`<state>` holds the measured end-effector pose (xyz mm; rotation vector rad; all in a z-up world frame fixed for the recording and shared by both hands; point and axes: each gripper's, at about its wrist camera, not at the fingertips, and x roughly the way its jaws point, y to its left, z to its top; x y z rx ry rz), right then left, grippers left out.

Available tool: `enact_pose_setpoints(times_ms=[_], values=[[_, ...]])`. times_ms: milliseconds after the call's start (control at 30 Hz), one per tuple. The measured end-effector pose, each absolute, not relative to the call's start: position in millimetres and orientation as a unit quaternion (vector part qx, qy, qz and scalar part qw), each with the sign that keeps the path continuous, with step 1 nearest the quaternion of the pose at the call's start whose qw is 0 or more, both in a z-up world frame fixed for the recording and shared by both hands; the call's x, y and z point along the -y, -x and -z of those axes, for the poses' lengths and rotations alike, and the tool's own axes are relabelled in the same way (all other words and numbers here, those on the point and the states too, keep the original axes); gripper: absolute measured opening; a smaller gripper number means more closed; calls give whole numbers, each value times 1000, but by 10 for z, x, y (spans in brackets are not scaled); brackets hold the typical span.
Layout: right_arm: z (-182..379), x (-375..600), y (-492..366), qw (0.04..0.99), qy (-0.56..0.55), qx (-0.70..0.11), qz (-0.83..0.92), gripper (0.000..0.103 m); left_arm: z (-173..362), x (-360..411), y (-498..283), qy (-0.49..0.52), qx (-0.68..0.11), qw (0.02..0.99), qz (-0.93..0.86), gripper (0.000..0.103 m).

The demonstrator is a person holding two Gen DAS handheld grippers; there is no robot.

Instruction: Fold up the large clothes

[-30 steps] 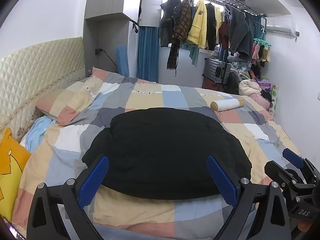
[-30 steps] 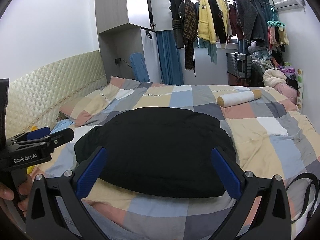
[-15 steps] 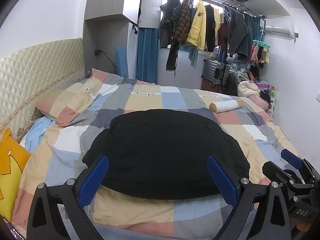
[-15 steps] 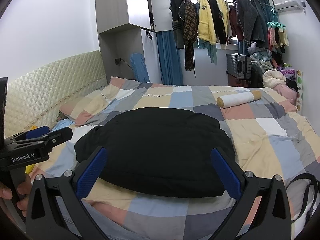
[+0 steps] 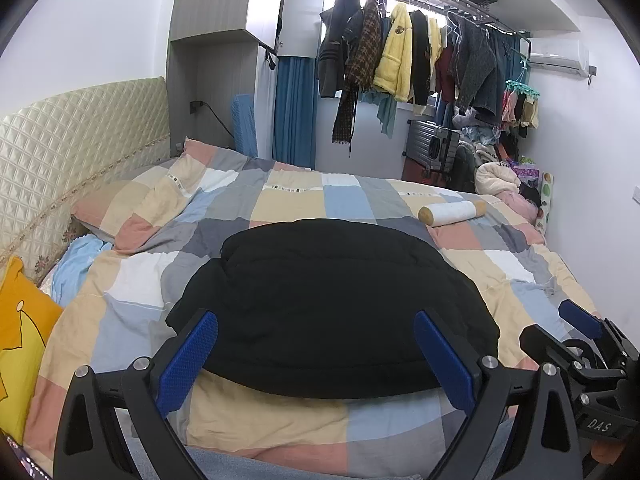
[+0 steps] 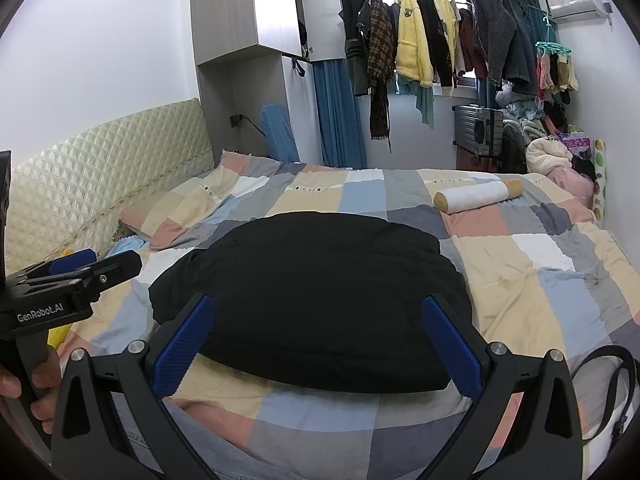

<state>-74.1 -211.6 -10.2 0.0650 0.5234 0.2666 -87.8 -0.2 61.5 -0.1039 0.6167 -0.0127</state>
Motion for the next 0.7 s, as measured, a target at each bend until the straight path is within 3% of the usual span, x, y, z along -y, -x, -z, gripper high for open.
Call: enact_pose_setpoints(times_ms=[700], values=[[139, 2126, 754, 956, -32, -261, -126, 103, -678, 49, 917, 52, -303, 951, 8, 100]])
